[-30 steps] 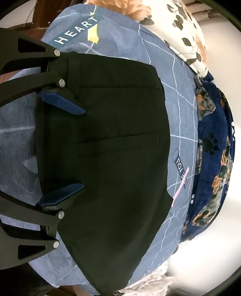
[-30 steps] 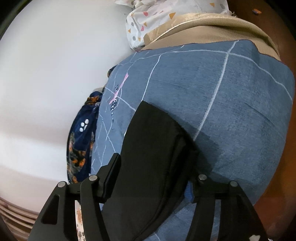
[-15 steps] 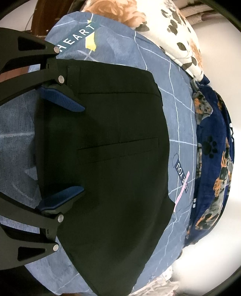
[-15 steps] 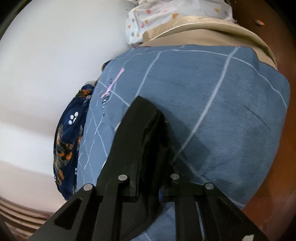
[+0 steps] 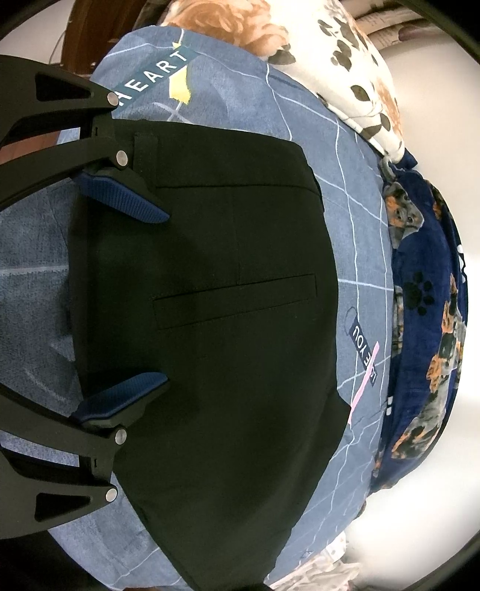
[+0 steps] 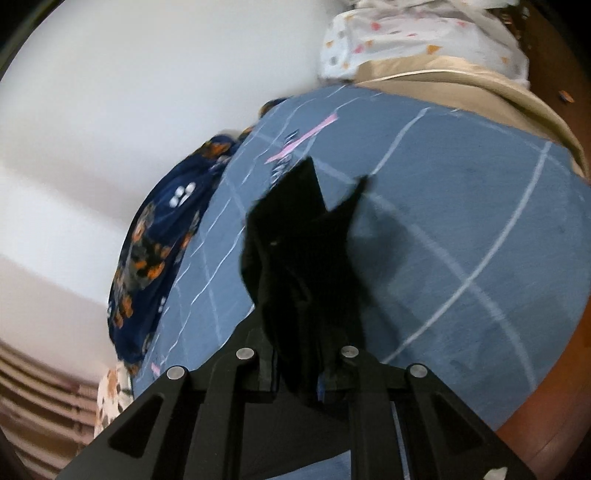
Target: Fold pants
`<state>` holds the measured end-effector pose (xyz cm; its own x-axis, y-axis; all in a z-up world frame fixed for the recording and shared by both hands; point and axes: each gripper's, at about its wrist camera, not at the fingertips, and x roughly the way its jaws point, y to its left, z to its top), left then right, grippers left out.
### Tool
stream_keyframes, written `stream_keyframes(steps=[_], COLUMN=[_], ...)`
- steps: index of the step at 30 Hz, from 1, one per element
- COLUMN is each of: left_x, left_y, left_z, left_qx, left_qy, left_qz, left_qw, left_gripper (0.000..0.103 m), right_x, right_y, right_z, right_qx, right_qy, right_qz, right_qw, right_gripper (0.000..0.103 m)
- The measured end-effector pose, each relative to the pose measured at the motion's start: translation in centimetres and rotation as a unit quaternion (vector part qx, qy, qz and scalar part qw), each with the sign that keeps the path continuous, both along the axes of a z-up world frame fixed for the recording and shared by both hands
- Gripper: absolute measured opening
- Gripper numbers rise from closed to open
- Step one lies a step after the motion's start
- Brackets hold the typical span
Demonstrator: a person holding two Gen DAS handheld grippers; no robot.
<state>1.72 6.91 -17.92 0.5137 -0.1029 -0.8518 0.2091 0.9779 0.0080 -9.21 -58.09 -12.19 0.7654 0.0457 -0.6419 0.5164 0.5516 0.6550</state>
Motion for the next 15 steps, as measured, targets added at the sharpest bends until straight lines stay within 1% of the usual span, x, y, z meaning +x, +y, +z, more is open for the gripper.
stream_keyframes(steps=[4,11,15], left_x=[0.0,0.0,0.0], left_y=[0.0,0.0,-0.1], left_z=[0.0,0.0,0.0], left_qx=[0.000,0.000,0.000], left_qy=[0.000,0.001,0.001], left_qz=[0.000,0.000,0.001], left_qw=[1.0000,1.0000,1.0000], left_gripper=[0.083,0.083,0.083], right_x=[1.6,3.8,4.6], right_y=[2.4,6.9,8.7], right_z=[0.0,-0.8,-1.4], right_qx=[-0.006,0.003,0.006], right_qy=[0.001,0.006,0.011], right_qz=[0.029,0.084,0.106], right_qw=[1.000,0.996,0.994], right_gripper=[0.015,0.015,0.015])
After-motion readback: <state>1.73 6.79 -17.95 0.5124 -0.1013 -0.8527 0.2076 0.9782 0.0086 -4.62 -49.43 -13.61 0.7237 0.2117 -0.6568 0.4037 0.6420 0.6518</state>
